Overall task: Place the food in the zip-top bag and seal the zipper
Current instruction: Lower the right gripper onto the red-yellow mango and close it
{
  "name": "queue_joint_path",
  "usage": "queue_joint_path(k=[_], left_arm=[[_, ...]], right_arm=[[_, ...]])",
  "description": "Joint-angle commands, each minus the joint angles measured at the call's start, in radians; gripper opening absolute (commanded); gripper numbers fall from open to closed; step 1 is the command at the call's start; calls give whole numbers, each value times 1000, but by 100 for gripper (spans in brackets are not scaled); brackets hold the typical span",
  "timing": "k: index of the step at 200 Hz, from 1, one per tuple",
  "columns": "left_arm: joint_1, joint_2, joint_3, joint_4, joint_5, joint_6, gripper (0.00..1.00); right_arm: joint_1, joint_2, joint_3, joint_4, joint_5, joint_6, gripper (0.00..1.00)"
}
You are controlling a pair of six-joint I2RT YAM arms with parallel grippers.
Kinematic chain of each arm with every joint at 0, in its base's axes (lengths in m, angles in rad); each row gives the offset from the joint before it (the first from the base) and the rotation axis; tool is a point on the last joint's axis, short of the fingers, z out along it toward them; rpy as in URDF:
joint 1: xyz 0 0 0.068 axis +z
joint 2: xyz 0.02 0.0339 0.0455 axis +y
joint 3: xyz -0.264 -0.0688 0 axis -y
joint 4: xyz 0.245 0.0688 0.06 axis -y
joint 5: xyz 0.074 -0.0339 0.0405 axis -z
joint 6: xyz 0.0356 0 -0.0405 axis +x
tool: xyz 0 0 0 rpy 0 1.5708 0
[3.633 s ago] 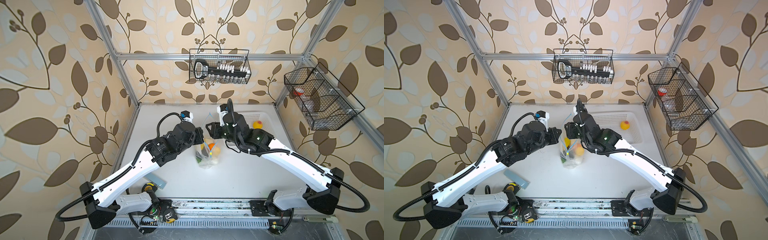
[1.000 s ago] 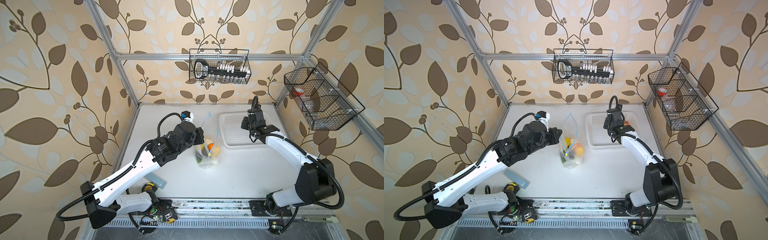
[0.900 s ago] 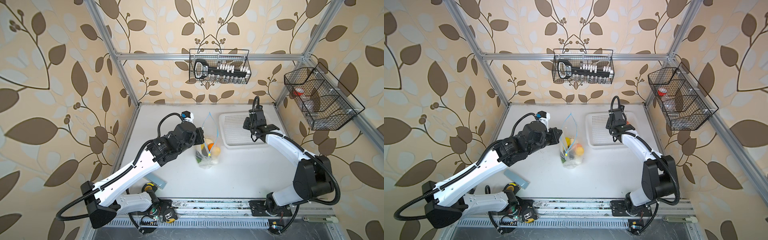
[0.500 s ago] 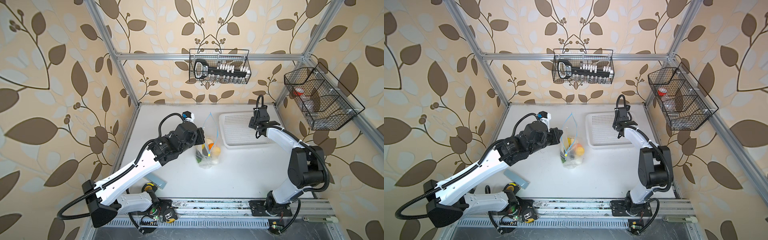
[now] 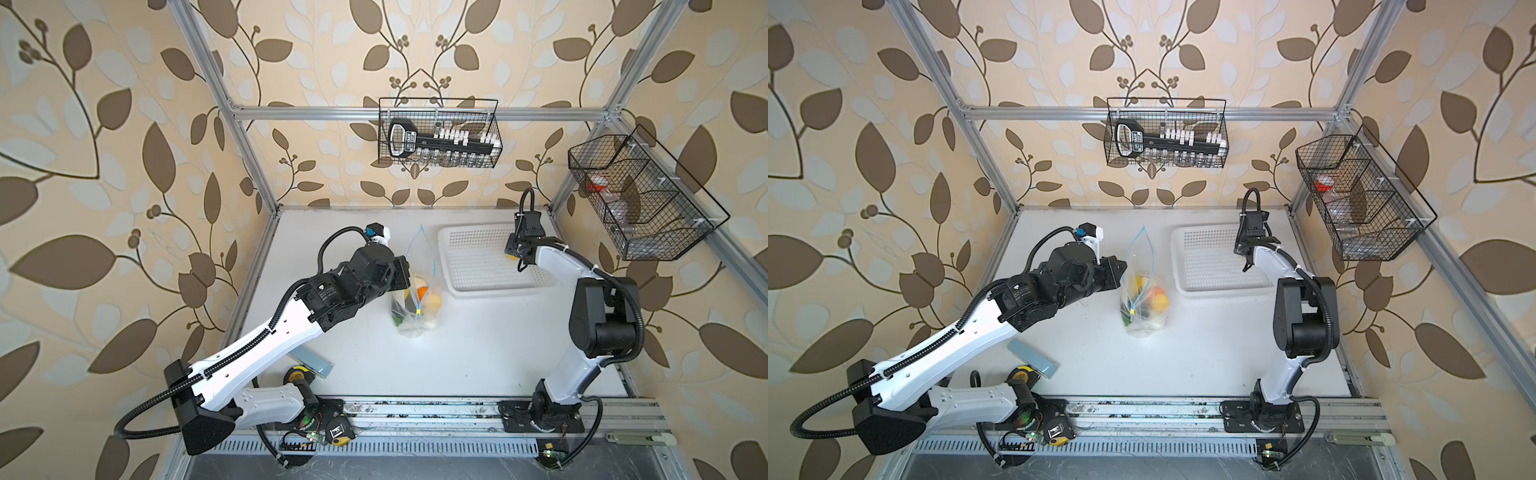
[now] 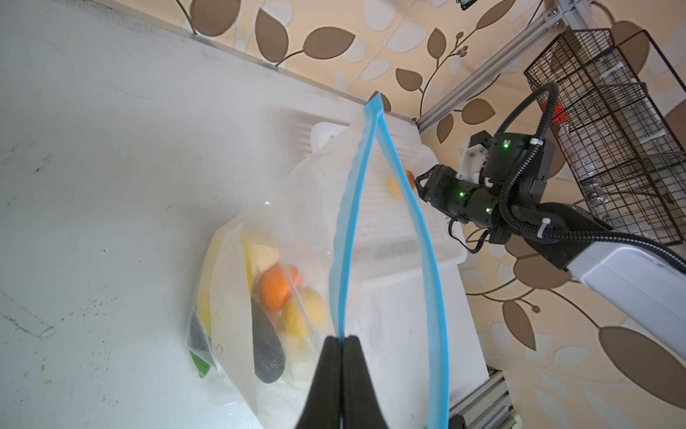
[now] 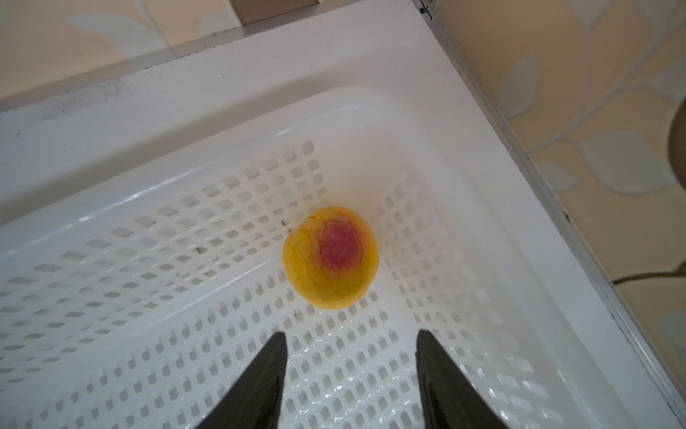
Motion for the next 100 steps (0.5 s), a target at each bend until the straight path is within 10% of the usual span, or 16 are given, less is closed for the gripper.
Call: queue_joint_path(k=[1, 100], left_arm=[[9, -9, 6, 10, 5, 1, 0], [9, -22, 7, 4, 6, 7, 0]], right_arm=[[-16, 37, 45, -17, -37, -16, 57], [-27, 149, 144, -35, -85, -17, 60]])
